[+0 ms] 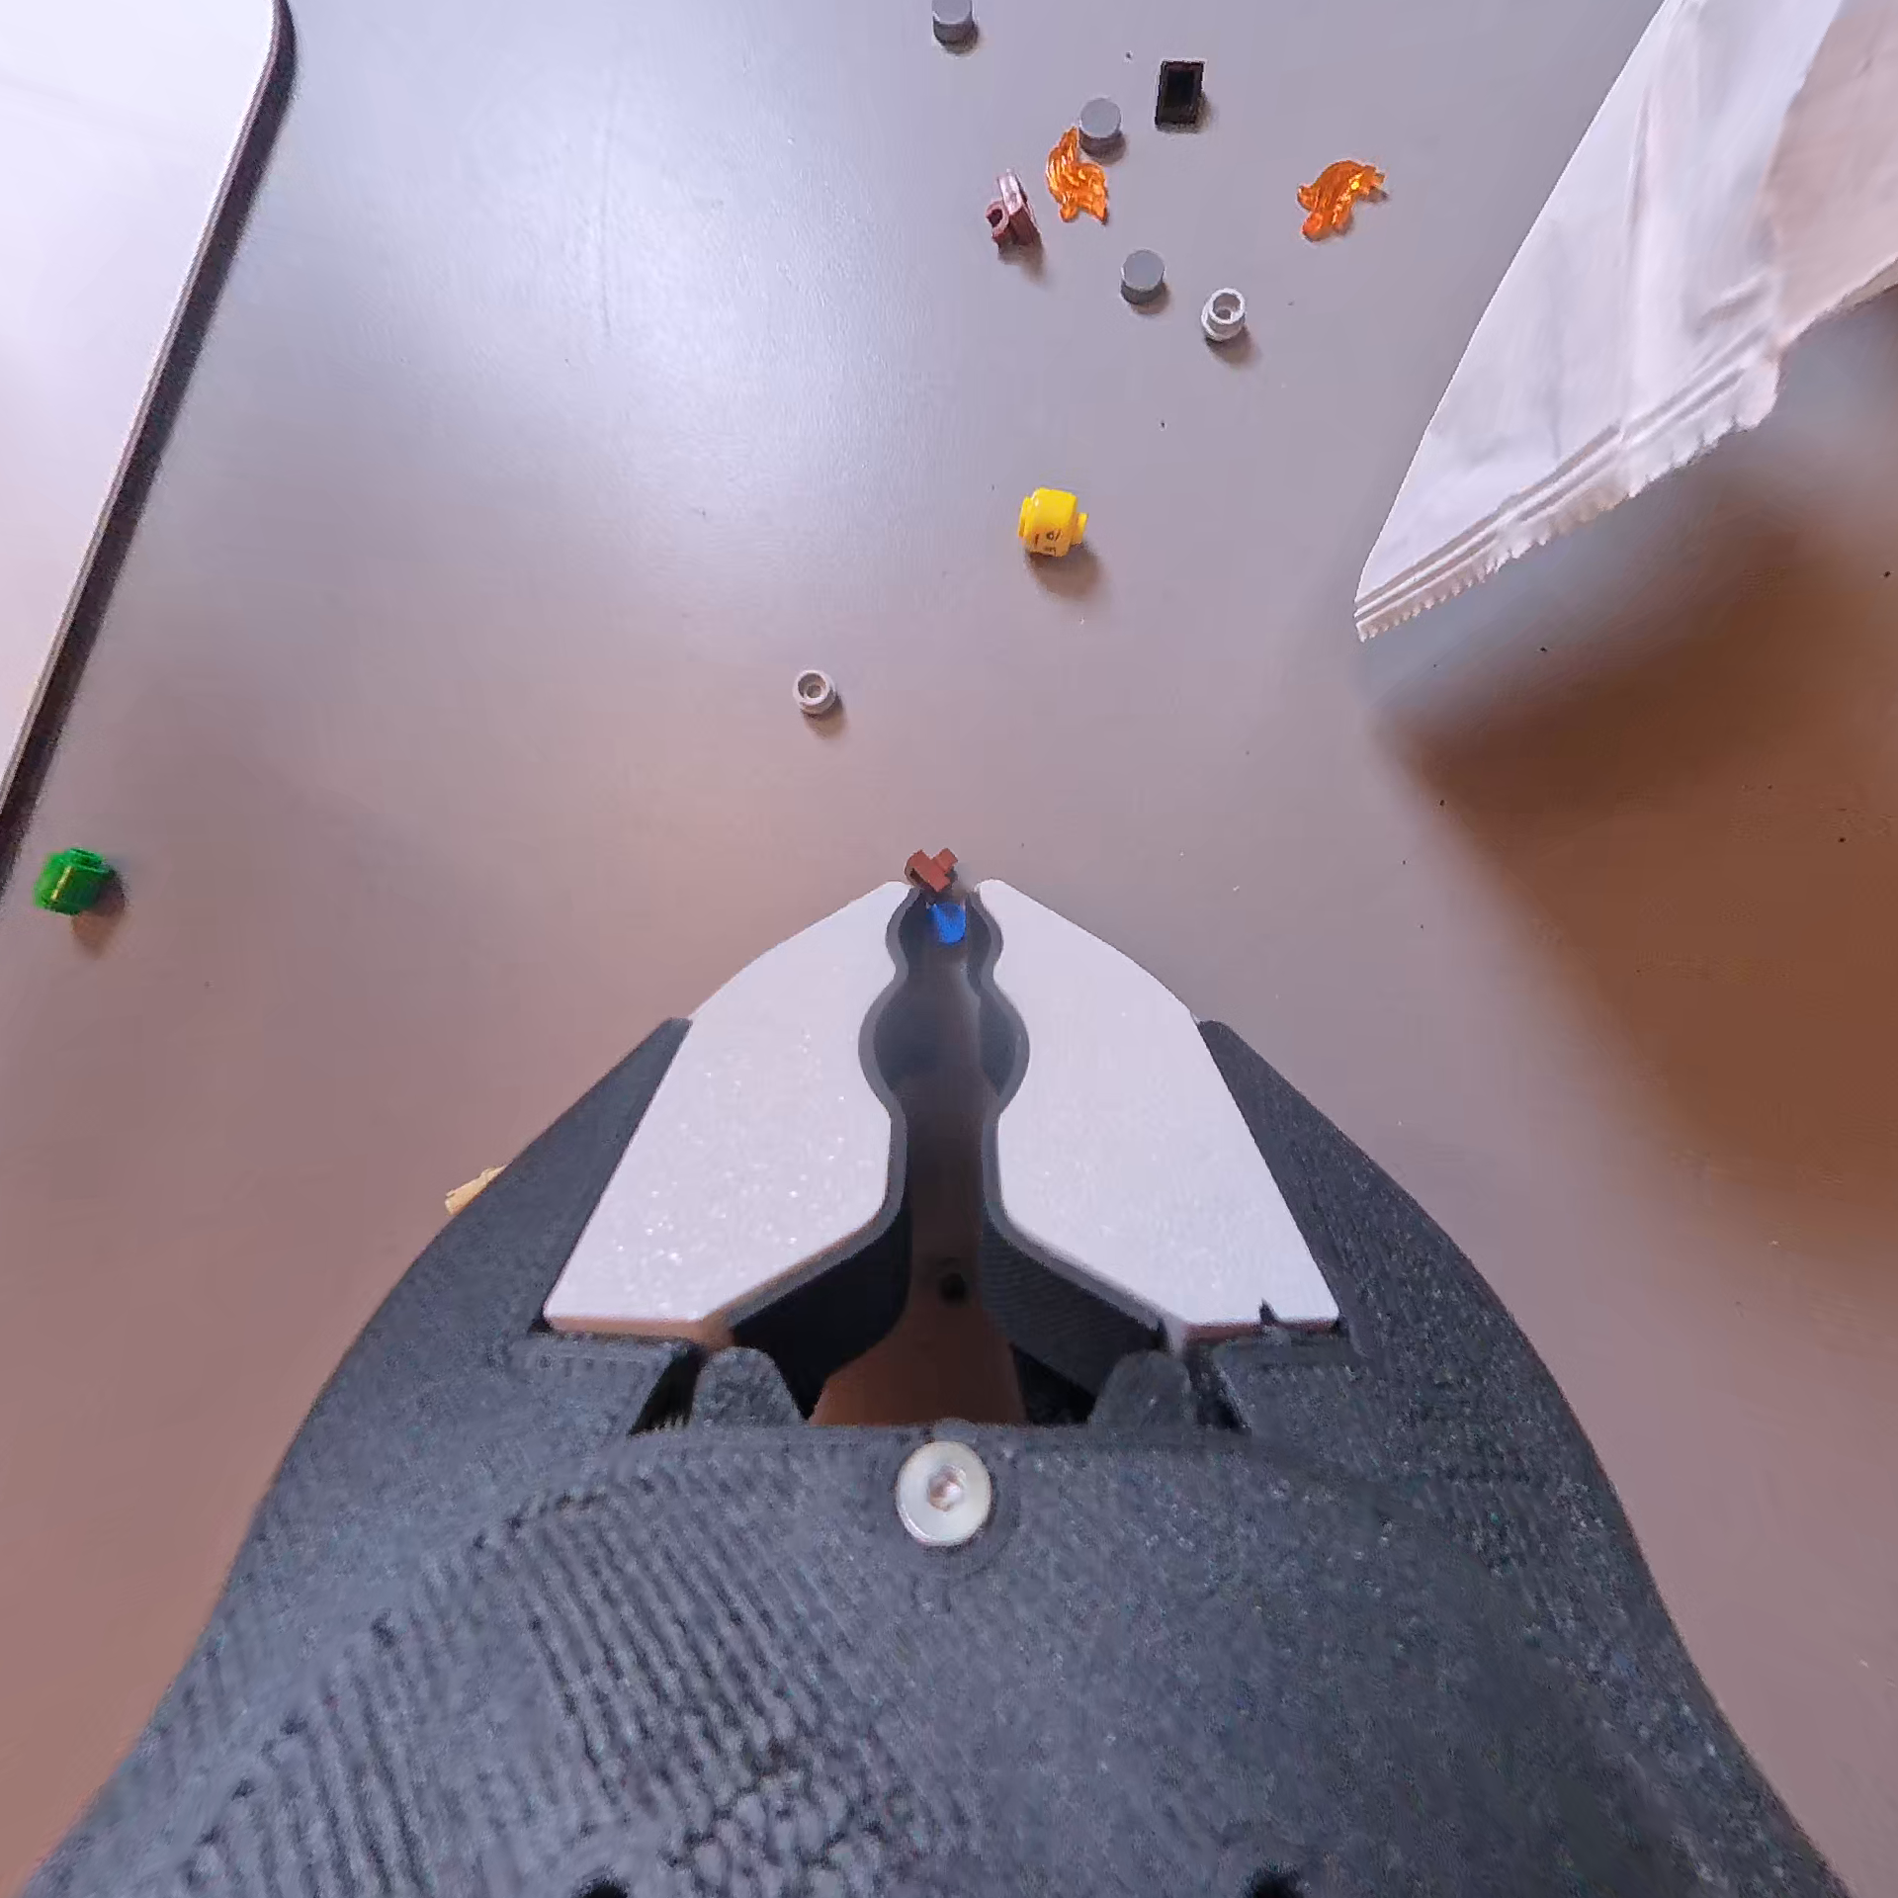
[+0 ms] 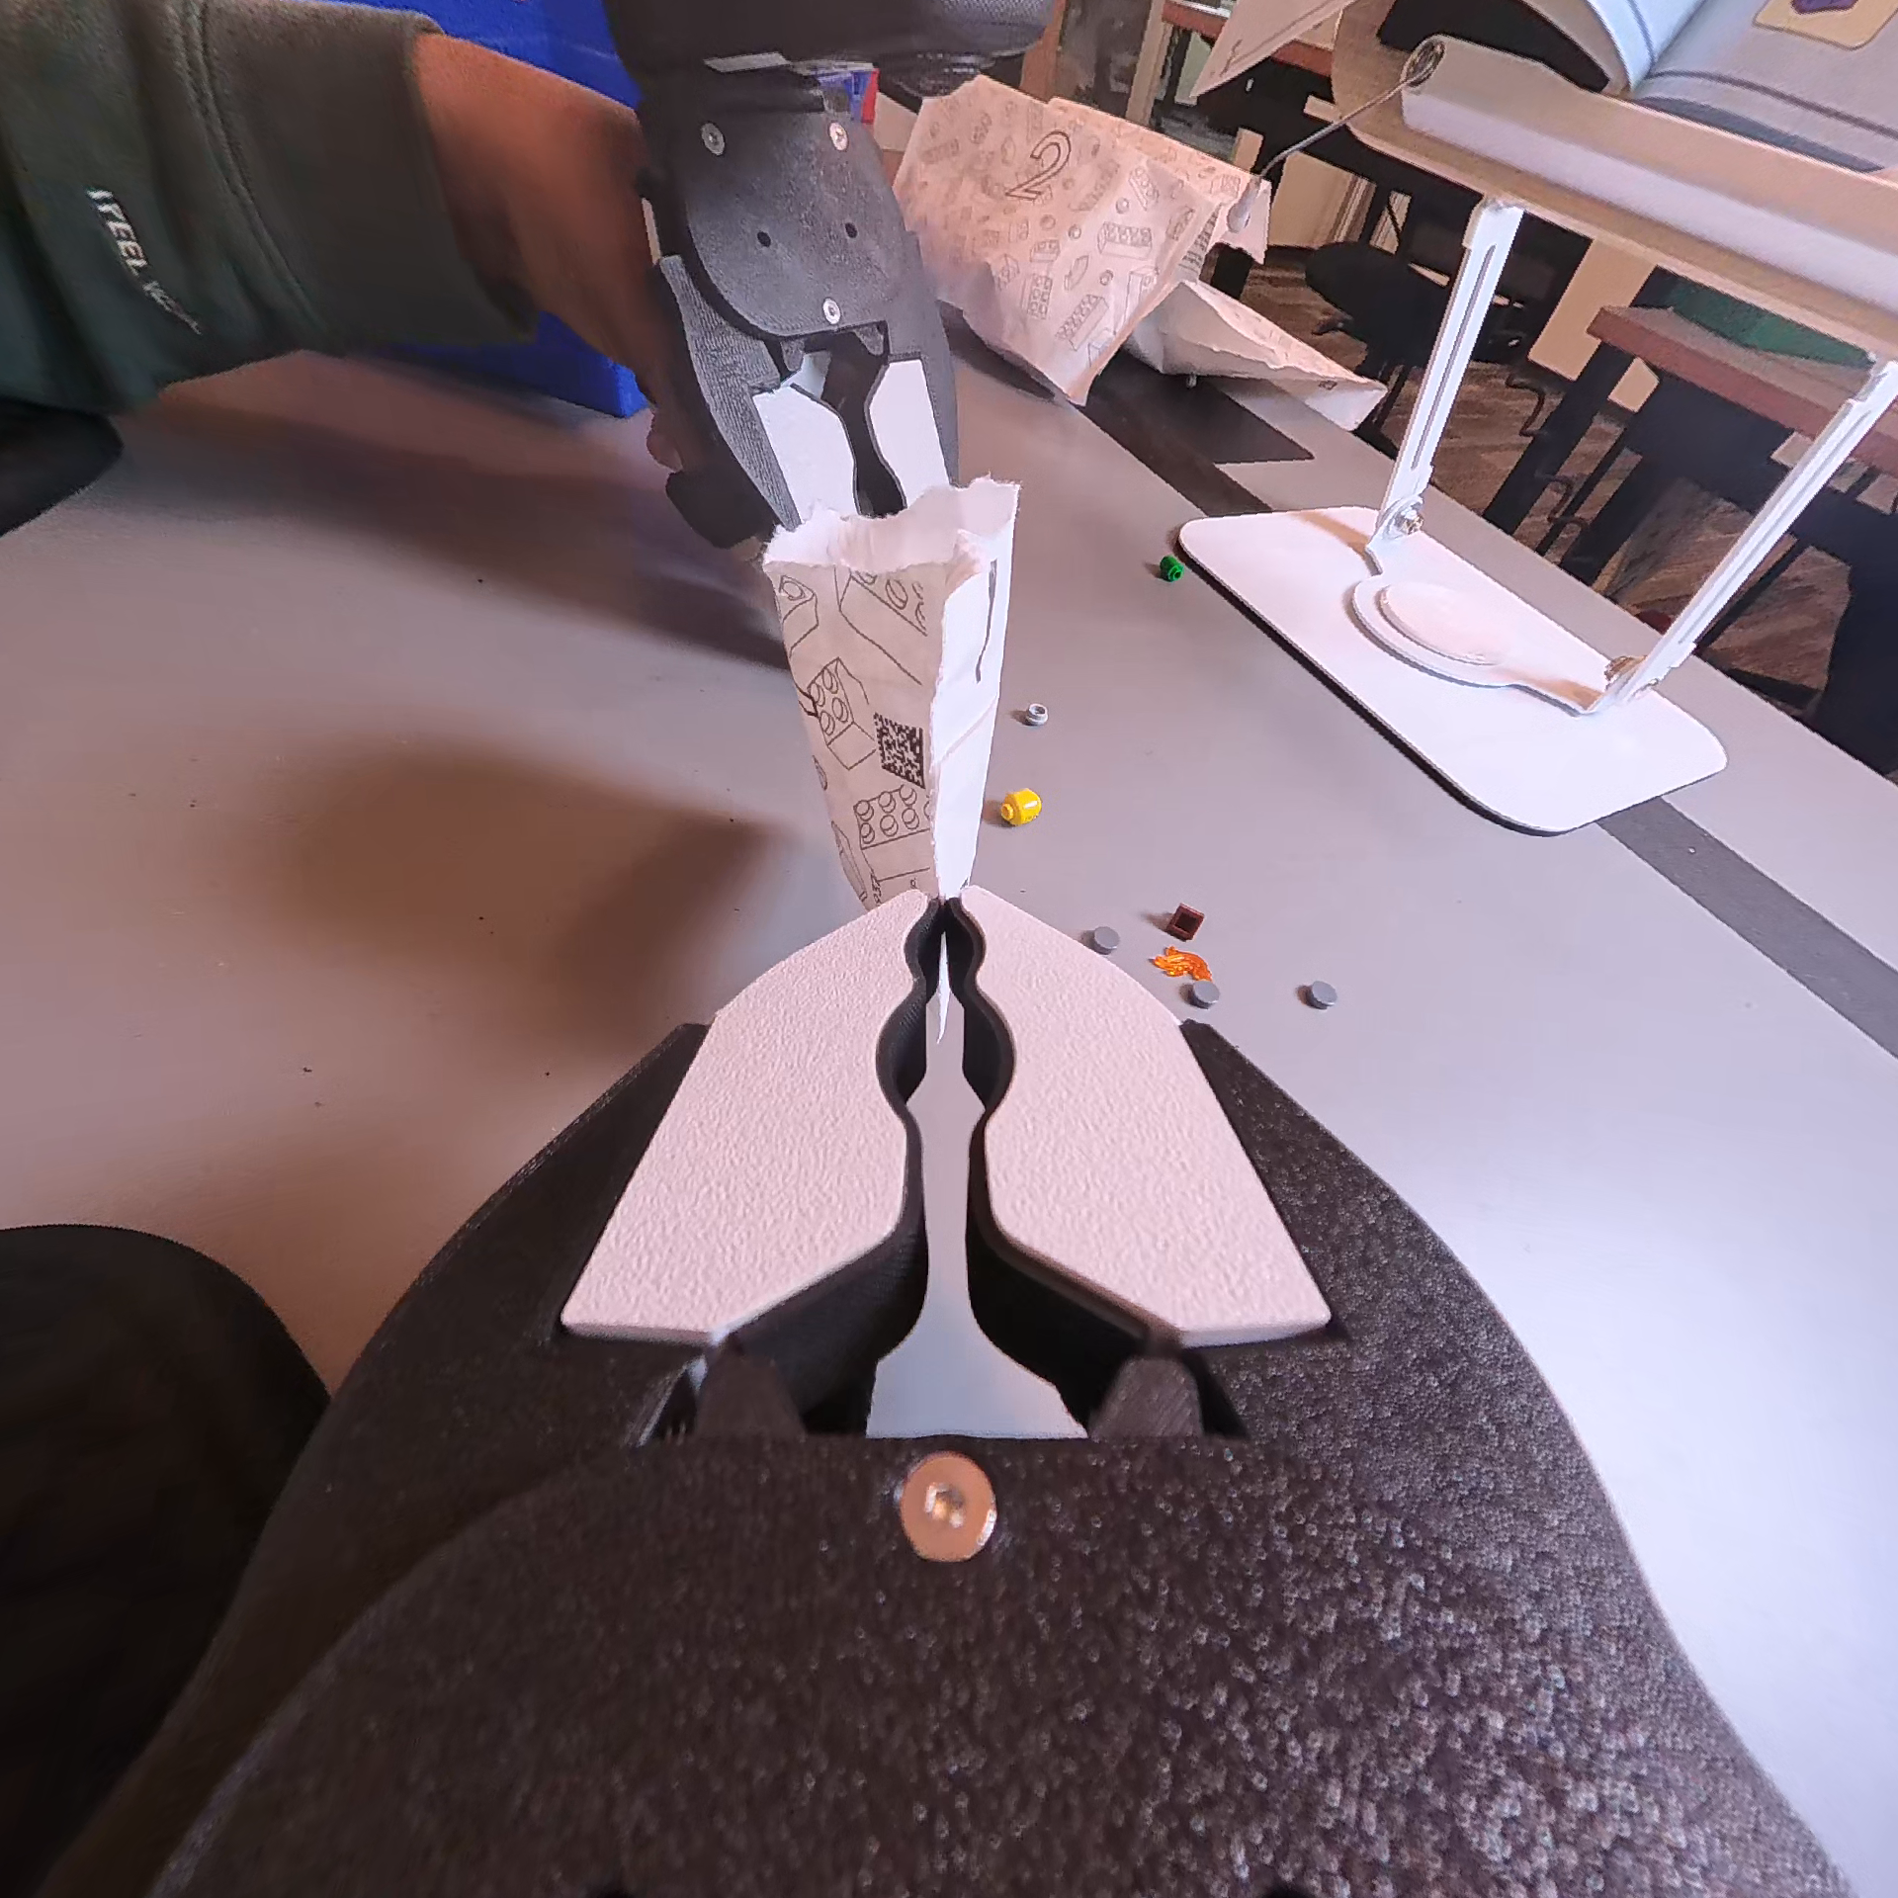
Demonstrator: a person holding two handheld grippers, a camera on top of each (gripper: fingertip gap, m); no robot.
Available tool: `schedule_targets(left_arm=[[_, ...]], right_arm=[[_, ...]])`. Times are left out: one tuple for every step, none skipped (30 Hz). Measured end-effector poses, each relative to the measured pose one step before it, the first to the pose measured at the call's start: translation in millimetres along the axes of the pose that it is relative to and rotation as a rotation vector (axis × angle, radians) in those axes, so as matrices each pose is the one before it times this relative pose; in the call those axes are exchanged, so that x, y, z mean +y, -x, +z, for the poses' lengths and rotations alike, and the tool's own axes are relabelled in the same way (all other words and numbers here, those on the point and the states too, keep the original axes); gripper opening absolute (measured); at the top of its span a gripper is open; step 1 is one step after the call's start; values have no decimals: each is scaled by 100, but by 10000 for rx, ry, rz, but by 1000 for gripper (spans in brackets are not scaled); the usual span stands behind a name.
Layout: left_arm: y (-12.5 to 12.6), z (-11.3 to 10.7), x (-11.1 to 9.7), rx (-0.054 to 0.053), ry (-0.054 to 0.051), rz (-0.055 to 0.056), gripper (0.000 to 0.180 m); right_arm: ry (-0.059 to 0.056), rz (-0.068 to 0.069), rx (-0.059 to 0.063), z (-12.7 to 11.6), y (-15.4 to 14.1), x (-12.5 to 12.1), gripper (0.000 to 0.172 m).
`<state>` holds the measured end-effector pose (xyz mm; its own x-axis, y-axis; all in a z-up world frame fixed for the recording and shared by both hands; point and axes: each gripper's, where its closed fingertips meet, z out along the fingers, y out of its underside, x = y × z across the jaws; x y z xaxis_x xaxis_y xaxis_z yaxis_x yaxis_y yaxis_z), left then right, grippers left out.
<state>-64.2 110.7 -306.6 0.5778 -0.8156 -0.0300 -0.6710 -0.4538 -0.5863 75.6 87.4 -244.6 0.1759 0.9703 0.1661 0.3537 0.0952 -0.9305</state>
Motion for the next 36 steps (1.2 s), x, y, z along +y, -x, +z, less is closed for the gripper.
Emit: schedule_targets(left_arm=[[-6, 6, -9, 4, -2, 7, 7], [21, -10, -7, -12, -8, 30, 7], [86, -28, 21, -70, 9, 59, 7], [110, -104, 41, -96, 19, 83, 7], [16, -291, -253, -33, -157, 35, 7], [-131, -544, -668, 57, -357, -55, 7], [-247, -778, -1026, 77, -482, -50, 7], [-459, -926, -1378, 101, -596, 45, 7], [-704, -957, -1681, 125, -675, 111, 7], [-929, -874, -1857, 160, -686, 172, 7], [-1176, -653, -1838, 223, -615, 219, 7], [-1241, -355, -1655, 204, -502, 262, 7], [-1128, -49, -1322, 115, -349, 321, 7], [-929, 225, -871, 37, -161, 340, 7], [-799, 416, -381, 22, 42, 322, 7], [-619, 495, -60, -1, 139, 294, 7], [-518, 505, 90, 16, 135, 238, 8], [-458, 468, 184, 82, 122, 132, 10], [-324, 392, 263, 91, 134, 48, 12], [-195, 319, 326, 78, 143, 28, 14], [-168, 236, 317, 97, 114, 14, 16], [-58, 160, 300, 50, 107, -2, 19], [-92, 94, 288, 82, 97, -6, 21], [-193, 44, 260, 142, 90, 3, 24], [-206, -22, 211, 140, 76, 61, 27], [-137, -83, 174, 70, 69, 134, 30], [57, -156, 141, -48, 65, 155, 33], [-31, -232, 185, 39, 84, 128, 36], [-365, -264, 276, 272, 120, 79, 40], [-428, -267, 389, 295, 175, 98, 44], [111, -342, 313, -111, 122, 219, 47], [561, -521, 173, -391, 16, 237, 46], [571, -665, 119, -267, -13, -3, 44], [722, -774, 133, -228, -45, -258, 44], [1103, -818, 296, -369, -24, -357, 41], [1469, -698, 777, -545, 166, -341, 38]], right_arm=[[-4, -2, -1, -8, 8, -3, 1], [-3, -1, -4, -7, 3, 0, 1], [-2, -2, -8, -4, 17, -13, 1], [2, -7, -11, -6, 29, 0, 1], [5, -17, -8, -9, 39, 12, 1], [7, -21, -8, -5, 36, 2, 1], [6, -15, -11, 2, 36, 10, 1], [7, -7, -13, 12, 37, 9, 1], [11, -7, -10, 18, 23, 2, 1], [12, -13, -4, 18, 21, 12, 1], [10, -20, -4, 27, 28, 5, 1], [0, -25, -7, 18, 56, -7, 1], [-7, -30, -13, 8, 66, -24, 1], [-13, -36, -26, 28, 114, -33, 1], [-27, -44, -49, 14, 171, -71, 1], [-43, -54, -66, 34, 209, -89, 1], [-46, -61, -72, 20, 238, -104, 1], [-30, -63, -61, 40, 227, -85, 1], [-4, -56, -39, 40, 166, -51, 1], [1, -41, -25, 36, 129, -27, 1], [-4, -19, -19, 27, 77, -6, 1], [1, 4, -14, 23, 16, 5, 1], [-11, 25, -1, -7, -25, -11, 1], [-32, 43, -1, -18, -46, -33, 1], [-33, 47, 0, -39, -48, -37, 1], [-36, 42, 7, -36, -49, -33, 1], [-31, 36, 3, -34, -40, -42, 1], [-33, 34, 5, -30, -42, -34, 1], [-55, 50, 3, -35, -42, -65, 1], [-76, 86, -16, -47, -38, -98, 1], [-59, 100, -21, -54, -51, -74, 1], [-26, 68, 3, -46, -87, -24, 1], [-11, 21, 36, -63, -125, -10, 1], [-13, 1, 54, -80, -148, -30, 1], [-28, 18, 56, -91, -154, -62, 1], [-43, 45, 47, -92, -147, -95, 1]])
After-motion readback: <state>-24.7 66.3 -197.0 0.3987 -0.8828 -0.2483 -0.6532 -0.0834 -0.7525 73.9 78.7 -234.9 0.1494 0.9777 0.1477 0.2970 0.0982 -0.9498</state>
